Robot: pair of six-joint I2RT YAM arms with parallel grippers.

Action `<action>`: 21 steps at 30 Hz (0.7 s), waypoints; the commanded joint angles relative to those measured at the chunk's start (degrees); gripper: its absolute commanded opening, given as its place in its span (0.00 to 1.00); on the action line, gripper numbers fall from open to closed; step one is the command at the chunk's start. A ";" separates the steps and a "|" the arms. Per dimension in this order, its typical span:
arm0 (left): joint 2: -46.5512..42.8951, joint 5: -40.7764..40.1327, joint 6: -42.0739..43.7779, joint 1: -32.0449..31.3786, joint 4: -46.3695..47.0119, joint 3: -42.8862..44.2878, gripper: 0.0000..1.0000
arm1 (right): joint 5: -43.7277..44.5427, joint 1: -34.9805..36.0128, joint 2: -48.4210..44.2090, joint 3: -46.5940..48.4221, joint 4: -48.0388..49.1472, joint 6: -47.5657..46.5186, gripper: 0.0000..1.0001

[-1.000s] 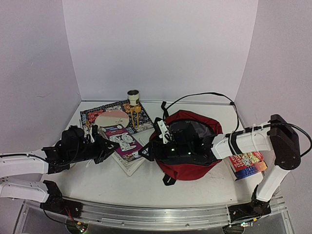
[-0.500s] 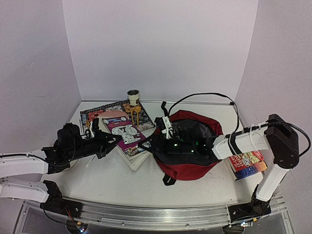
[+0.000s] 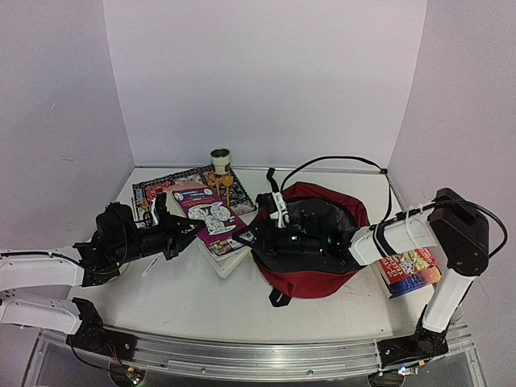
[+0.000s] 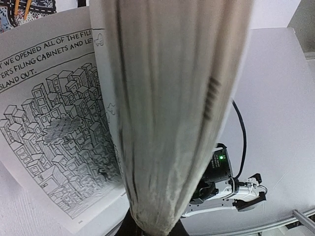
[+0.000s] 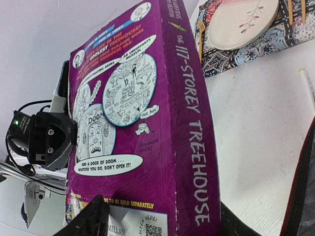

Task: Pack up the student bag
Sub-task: Pass from the left arm to the right

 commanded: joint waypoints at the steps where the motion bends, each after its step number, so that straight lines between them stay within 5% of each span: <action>1: -0.14 1.05 -0.40 -0.07 10.14 0.33 0.00 | -3.74 0.10 -0.77 -0.44 8.94 0.90 0.42; 6: 0.38 -0.14 -1.48 -0.07 10.05 -1.72 0.01 | -3.37 -0.42 -2.84 -2.22 10.94 0.58 0.17; 10: 1.83 -0.84 -2.66 -0.07 10.04 -3.40 0.15 | -2.97 -0.73 -4.75 -3.13 11.83 0.16 0.00; 21: 2.72 -4.48 -4.01 -0.08 9.61 -5.64 0.72 | 4.79 -0.94 -13.05 -7.20 13.71 1.19 0.00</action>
